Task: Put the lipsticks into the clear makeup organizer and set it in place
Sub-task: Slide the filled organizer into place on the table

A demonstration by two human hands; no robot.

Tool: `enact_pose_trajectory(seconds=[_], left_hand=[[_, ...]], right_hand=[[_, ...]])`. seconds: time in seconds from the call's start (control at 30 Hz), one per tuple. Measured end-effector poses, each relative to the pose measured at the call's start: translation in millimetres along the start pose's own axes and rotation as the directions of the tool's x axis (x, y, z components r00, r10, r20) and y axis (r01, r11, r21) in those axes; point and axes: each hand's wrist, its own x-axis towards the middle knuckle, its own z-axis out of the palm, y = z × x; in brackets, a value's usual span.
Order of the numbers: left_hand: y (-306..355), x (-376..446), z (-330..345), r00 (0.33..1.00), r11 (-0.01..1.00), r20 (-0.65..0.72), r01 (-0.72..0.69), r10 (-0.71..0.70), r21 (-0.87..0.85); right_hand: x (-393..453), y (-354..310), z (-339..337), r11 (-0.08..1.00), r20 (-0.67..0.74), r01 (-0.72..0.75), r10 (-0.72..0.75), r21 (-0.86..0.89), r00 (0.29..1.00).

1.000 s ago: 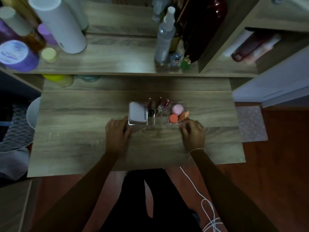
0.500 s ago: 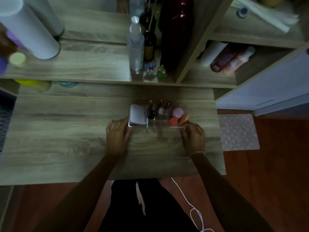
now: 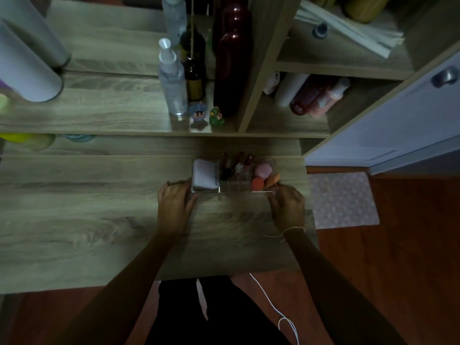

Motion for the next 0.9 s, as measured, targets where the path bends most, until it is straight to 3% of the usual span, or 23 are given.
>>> enact_pose_trajectory(seconds=[0.63,0.8,0.9], left_hand=[[11.8,13.6,8.6,1.0,1.0,-0.019,-0.011,0.011,0.029],[18.5,5.6,12.2,0.999,1.0,-0.053,0.001,-0.002,-0.009],[24.3,-8.0,17.0,1.0,0.998,-0.004,-0.016,0.017,0.064]], right_hand=[[16.3,16.3,0.4,0.996,-0.065,0.085,-0.083,0.032,0.994],[12.8,8.0,-1.2,0.999,-0.061,0.006,-0.003,0.054,0.998],[3.6,3.8,4.9,0.998,-0.053,-0.001,0.004,0.059,0.999]])
